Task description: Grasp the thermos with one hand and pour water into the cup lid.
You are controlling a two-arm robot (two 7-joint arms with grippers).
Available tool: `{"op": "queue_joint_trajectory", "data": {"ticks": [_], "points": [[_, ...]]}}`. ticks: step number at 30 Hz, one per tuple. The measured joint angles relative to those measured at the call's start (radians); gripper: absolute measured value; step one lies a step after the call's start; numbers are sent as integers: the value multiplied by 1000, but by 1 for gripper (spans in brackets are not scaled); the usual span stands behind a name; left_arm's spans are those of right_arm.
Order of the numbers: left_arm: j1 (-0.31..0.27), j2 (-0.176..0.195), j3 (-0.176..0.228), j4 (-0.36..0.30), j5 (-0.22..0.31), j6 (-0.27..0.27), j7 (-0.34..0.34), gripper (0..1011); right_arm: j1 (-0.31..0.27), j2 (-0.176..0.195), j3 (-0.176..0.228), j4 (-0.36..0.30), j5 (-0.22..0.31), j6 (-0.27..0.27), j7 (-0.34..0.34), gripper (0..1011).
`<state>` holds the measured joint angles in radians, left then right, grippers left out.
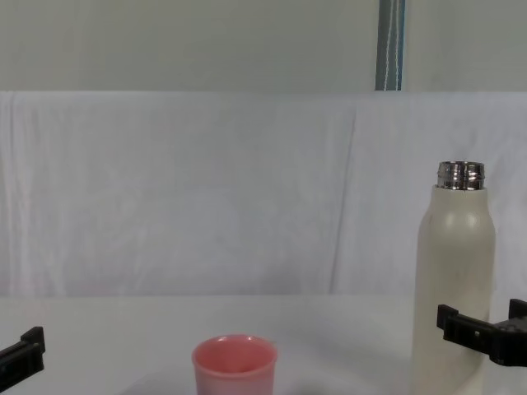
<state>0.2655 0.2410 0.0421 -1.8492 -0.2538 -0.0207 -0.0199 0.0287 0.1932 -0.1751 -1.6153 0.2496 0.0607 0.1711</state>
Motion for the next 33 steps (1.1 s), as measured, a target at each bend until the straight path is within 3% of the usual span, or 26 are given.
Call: {"op": "queue_joint_trajectory", "data": {"ticks": [33], "points": [[0, 0, 0, 0, 0, 0, 0, 1001, 94, -40, -4, 128, -10, -18, 14, 1001]]}}
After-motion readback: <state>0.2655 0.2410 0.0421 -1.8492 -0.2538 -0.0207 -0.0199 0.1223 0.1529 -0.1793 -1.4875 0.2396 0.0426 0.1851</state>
